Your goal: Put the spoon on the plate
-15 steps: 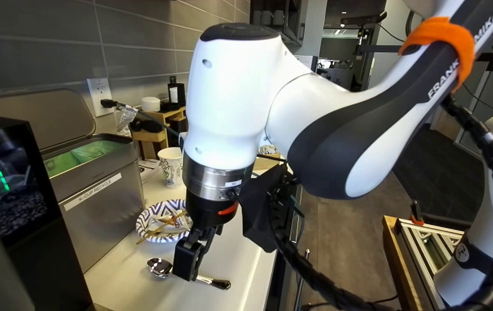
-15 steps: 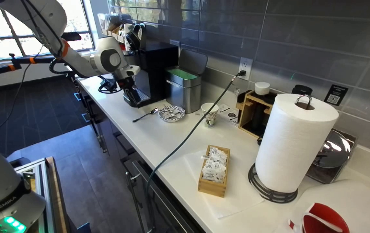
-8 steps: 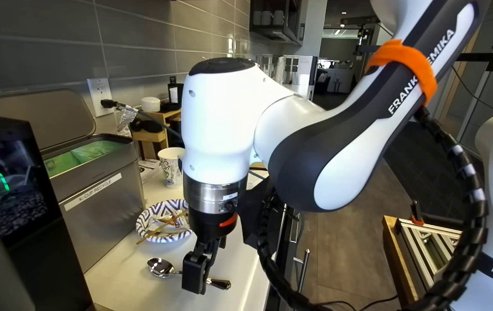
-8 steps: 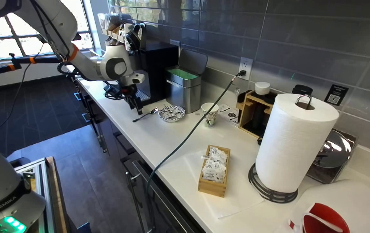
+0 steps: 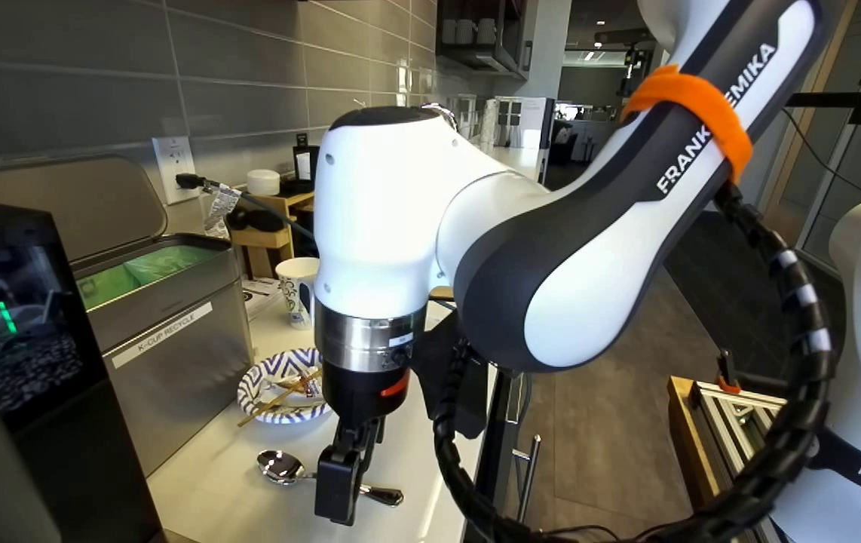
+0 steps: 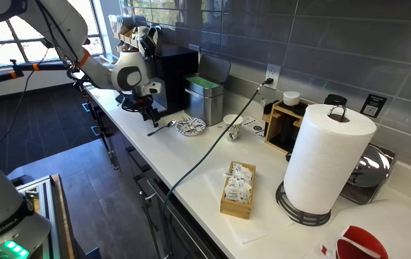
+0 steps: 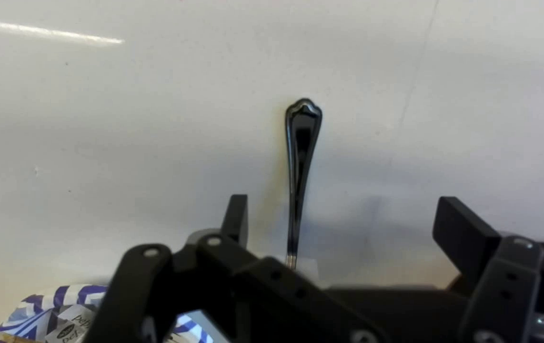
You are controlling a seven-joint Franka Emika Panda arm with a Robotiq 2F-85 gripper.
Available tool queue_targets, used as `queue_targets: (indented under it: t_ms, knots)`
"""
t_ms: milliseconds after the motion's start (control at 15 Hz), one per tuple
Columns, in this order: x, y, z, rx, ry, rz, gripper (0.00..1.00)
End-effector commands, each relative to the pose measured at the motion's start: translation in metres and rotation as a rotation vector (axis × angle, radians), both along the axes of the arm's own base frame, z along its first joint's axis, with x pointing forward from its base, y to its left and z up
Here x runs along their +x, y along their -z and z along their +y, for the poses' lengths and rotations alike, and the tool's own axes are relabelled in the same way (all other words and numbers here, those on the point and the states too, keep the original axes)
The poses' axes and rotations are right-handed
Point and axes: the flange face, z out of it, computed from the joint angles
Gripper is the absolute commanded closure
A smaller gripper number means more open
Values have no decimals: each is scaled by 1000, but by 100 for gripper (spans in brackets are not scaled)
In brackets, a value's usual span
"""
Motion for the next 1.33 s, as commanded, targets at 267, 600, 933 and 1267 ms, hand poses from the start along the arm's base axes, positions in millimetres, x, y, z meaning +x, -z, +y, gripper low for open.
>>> queue_targets:
  t_ms: [267,600,933,1267]
  knots:
    - [9,10,-2,21,4,-16,0]
    - [20,22,-2,76,-3,-46,1]
    - [31,27,-3,88,-4,-97,10]
    - [46,32,-19,83,36,-114,52]
